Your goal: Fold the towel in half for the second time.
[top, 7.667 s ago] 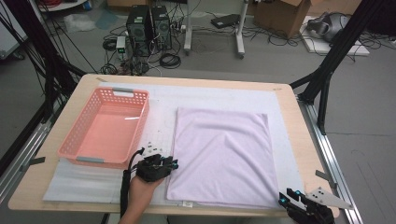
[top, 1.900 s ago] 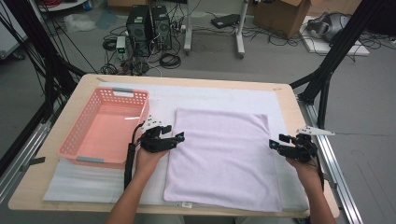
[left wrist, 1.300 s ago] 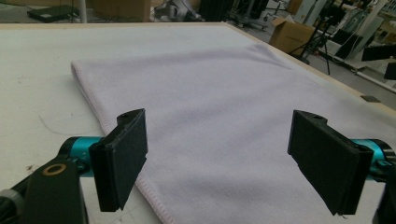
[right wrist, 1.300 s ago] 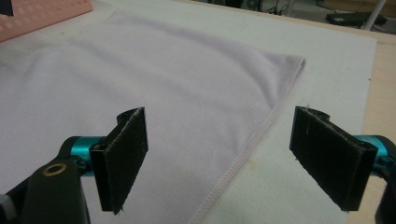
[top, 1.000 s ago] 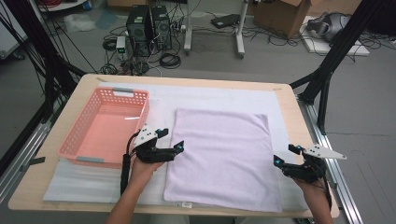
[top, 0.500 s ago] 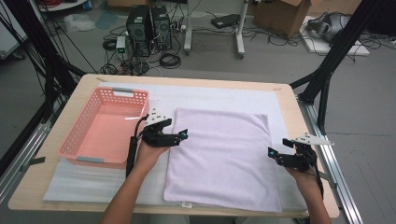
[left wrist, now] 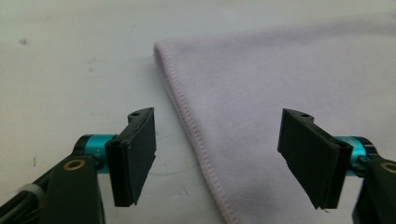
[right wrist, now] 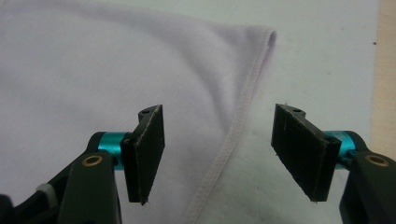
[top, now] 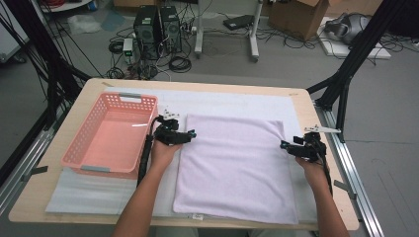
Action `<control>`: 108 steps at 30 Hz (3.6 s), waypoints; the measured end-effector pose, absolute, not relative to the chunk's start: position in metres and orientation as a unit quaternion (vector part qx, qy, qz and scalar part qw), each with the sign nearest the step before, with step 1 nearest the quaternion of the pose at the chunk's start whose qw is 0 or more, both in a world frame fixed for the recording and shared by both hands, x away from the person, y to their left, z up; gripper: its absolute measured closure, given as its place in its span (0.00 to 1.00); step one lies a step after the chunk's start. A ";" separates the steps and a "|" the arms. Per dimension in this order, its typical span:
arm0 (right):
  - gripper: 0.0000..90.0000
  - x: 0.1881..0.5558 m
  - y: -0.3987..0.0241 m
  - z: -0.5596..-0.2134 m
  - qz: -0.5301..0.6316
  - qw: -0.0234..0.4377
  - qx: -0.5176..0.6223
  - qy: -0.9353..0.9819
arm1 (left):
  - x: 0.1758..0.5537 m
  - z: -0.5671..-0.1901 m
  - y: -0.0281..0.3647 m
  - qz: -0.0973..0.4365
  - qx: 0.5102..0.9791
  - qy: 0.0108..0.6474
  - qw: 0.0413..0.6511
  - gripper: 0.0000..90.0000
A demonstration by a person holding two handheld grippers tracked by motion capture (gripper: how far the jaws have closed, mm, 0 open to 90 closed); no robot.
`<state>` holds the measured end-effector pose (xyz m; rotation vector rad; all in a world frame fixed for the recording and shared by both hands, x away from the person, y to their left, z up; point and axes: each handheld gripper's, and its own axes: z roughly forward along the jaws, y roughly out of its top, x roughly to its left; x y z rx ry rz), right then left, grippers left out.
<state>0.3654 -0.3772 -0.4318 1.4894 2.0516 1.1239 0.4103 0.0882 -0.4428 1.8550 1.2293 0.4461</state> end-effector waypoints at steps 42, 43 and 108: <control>0.96 0.379 -0.380 -0.385 0.442 0.213 0.509 0.707 | 0.393 -0.414 0.101 0.139 0.668 0.486 0.546 0.95; 0.96 0.375 -0.381 -0.383 0.446 0.215 0.504 0.708 | 0.390 -0.414 0.102 0.137 0.669 0.484 0.548 0.95; 0.93 0.255 -0.382 -0.403 0.468 0.223 0.458 0.723 | 0.277 -0.419 0.110 0.124 0.737 0.369 0.552 0.94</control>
